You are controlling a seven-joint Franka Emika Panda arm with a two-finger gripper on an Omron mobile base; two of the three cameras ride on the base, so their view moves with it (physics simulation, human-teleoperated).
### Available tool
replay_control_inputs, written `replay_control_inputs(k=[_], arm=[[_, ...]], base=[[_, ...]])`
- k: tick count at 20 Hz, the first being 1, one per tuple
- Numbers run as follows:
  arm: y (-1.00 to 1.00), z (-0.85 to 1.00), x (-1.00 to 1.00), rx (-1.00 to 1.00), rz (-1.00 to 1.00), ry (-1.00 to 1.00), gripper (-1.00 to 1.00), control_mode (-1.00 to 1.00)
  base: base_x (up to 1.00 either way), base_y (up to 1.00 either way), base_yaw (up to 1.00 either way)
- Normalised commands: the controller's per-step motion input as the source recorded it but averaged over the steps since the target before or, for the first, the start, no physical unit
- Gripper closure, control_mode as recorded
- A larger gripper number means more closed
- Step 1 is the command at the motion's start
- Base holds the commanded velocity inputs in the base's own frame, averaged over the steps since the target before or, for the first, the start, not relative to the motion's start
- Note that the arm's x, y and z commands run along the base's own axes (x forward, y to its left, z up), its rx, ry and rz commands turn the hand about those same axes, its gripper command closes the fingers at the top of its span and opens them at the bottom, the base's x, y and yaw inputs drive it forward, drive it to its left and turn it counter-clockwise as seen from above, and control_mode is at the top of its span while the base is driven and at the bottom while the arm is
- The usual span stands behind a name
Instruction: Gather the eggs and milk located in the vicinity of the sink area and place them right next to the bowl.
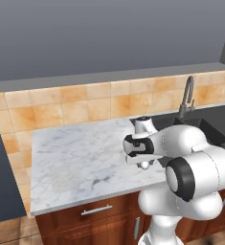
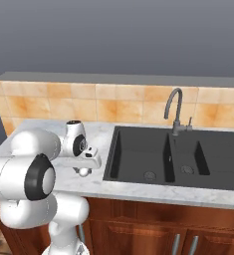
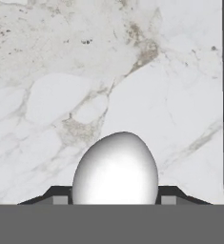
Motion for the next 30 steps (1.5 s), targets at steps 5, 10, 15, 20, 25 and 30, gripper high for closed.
replay_control_inputs(k=[5,10,15,20,25,30], arm=[[0.0,0.28,-0.14,0.0,0.0,0.03,1.0,-1.0],[0.04,0.7,-0.54,0.0,-0.04,0.1,1.0,-1.0],[0.01,0.57,-0.77,0.0,-0.06,0.09,1.0,-1.0],[0.0,0.26,-0.58,0.0,-0.13,0.04,1.0,-1.0],[-0.15,0.0,-0.06,0.01,-0.08,0.0,1.0,-1.0],[0.0,0.0,0.0,0.0,0.0,0.0,1.0,-1.0]], base=[[0.0,0.0,0.0],[0.0,0.0,0.0],[0.0,0.0,0.0],[0.0,0.0,0.0],[0.0,0.0,0.0],[0.0,0.0,0.0]])
